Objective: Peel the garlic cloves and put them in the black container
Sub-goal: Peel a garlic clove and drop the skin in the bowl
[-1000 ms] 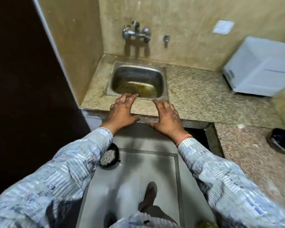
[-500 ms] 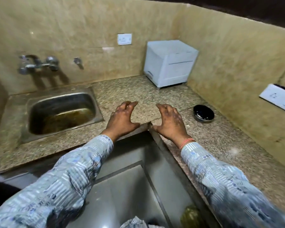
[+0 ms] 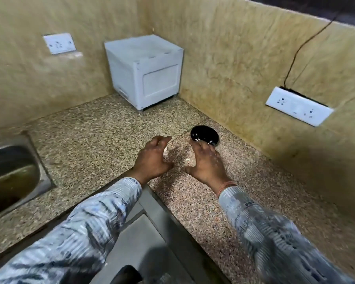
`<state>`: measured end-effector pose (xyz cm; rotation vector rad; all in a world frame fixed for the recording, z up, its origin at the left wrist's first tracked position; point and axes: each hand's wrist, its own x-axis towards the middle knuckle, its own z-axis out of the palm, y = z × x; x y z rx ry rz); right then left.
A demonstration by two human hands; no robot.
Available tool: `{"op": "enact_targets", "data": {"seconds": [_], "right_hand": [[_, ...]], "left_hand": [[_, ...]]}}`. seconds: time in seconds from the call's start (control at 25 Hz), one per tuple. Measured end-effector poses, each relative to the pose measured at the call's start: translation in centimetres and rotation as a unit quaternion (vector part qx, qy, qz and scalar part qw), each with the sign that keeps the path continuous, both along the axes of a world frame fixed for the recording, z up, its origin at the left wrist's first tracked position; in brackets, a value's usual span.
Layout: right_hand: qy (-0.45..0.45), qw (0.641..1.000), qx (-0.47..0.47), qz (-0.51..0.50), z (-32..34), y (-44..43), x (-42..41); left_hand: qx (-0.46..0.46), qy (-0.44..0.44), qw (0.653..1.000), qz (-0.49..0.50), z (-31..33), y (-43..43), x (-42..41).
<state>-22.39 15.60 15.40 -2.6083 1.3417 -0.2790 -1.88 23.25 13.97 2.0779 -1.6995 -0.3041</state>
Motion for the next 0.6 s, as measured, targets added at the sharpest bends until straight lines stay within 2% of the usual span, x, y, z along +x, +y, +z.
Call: {"op": "enact_targets", "data": {"seconds": [0.6], "right_hand": [[-0.037,0.968,0.166,-0.183,-13.8,-8.6,5.5]], "left_hand": [[0.125,0.017,0.975,-0.181,-12.2,-14.2,7.0]]}}
